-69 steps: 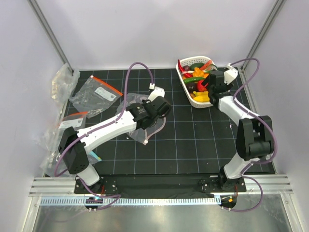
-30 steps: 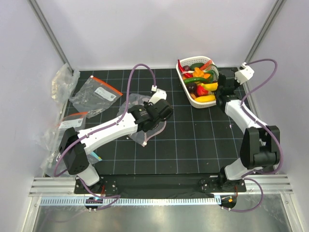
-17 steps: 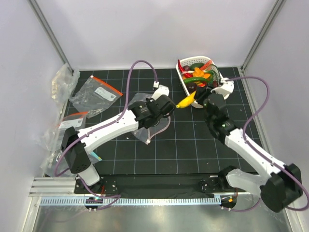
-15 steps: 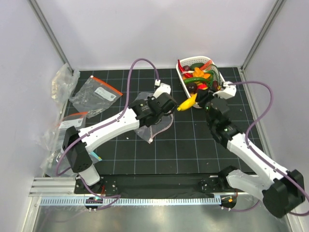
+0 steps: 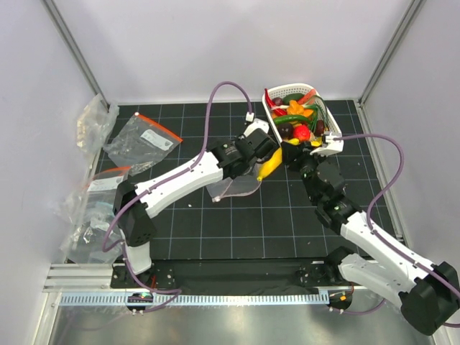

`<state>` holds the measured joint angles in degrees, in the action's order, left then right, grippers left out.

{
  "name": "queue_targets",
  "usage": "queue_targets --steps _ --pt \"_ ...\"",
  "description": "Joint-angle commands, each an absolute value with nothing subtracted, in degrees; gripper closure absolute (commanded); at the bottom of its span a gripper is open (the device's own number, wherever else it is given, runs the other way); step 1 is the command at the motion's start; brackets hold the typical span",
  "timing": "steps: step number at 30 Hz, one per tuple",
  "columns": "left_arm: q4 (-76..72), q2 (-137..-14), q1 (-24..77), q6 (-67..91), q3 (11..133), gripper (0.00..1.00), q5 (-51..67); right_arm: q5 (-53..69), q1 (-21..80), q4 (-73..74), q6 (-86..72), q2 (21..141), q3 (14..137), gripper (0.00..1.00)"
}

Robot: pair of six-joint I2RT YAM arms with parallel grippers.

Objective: Place the food in the zip-top bag and seal the zipper
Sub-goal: Place the fake fruit in the zipper food storage bag.

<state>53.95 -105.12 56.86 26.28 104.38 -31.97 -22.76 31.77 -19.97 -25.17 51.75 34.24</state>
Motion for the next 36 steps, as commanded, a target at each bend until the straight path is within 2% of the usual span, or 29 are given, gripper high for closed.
queue_targets --steps 1,7,17,36 --pt "54.06 -103.89 56.25 25.22 102.85 1.00 -31.90 -23.55 32.52 -23.91 -22.15 48.26 34.37 0.89" --pt "52.65 -102.75 54.41 25.40 101.87 1.00 -29.53 -20.23 32.61 -23.64 -21.80 41.67 31.74 0.89" --pt "48.78 -98.53 54.23 26.98 98.18 1.00 -19.61 -12.83 34.36 -30.84 -23.56 44.47 29.71 0.89" --pt "37.79 -90.35 51.59 35.07 88.86 1.00 2.81 -16.87 40.34 -39.29 -17.05 52.12 27.42 0.90"
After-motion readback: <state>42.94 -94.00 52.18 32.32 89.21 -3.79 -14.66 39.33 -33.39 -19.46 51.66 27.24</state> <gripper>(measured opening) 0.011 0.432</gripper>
